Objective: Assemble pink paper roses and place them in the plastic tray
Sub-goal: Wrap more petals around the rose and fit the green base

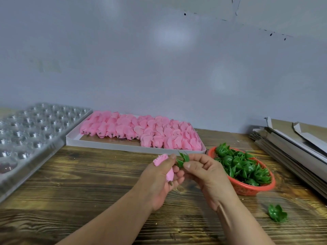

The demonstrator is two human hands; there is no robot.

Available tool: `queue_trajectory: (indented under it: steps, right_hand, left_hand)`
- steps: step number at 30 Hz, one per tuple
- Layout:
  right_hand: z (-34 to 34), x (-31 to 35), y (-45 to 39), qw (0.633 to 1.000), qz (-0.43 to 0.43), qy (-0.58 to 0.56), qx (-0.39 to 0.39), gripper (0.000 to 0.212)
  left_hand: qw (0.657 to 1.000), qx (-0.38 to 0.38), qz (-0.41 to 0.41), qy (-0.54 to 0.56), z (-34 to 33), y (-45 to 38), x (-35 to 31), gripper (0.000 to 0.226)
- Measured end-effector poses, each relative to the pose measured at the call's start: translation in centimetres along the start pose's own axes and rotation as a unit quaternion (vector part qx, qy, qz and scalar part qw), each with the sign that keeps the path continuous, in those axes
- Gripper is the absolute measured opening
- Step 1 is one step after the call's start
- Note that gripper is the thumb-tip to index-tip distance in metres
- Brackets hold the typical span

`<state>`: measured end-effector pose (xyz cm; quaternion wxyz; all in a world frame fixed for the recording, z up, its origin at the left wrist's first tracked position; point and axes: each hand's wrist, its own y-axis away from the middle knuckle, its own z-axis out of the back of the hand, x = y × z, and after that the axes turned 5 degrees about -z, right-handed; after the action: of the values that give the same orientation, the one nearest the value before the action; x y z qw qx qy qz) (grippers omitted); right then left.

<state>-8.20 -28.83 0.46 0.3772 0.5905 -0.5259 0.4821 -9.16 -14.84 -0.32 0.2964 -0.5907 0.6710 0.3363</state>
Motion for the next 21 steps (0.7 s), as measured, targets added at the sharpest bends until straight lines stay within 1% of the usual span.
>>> queue_trajectory:
  steps: [2,5,7,9,12,15,19,21]
  right_hand:
    - [-0.3,-0.1,0.1,0.999,0.029,0.014,-0.006,0.022]
    - [-0.5,0.1,0.2,0.999,0.037,0.027,-0.019,0.011]
    - [0.0,0.3,0.1,0.998,0.039,0.027,-0.045,0.017]
    - [0.3,0.5,0.0,0.997,0.036,0.032,-0.062,0.022]
    - [0.1,0.4,0.2,0.998,0.012,0.045,-0.043,0.024]
    - [-0.3,0.1,0.1,0.999,-0.006,0.041,-0.032,0.021]
    - [-0.7,-0.3,0.2,0.998,-0.06,0.018,-0.005,0.017]
    - [-1.1,-0.6,0.3,0.996,-0.081,0.038,0.011,0.018]
  left_hand:
    - [1.0,-0.001,0.004,-0.002,0.0,0.0,0.0,0.014]
    - [1.0,0.003,0.006,-0.011,-0.1,-0.1,0.3,0.016]
    - [1.0,-0.007,0.003,-0.005,-0.2,-0.1,0.3,0.024]
    - [0.999,-0.035,-0.003,0.023,-0.1,-0.3,0.0,0.031]
    - [0.995,-0.076,-0.026,0.064,0.2,-0.9,-0.6,0.037]
    - [0.991,-0.1,-0.045,0.077,0.4,-1.3,-0.9,0.04]
    - [0.99,-0.09,-0.053,0.094,0.4,-1.5,-0.7,0.042]
    - [0.99,-0.083,-0.051,0.101,0.4,-1.4,-0.7,0.043]
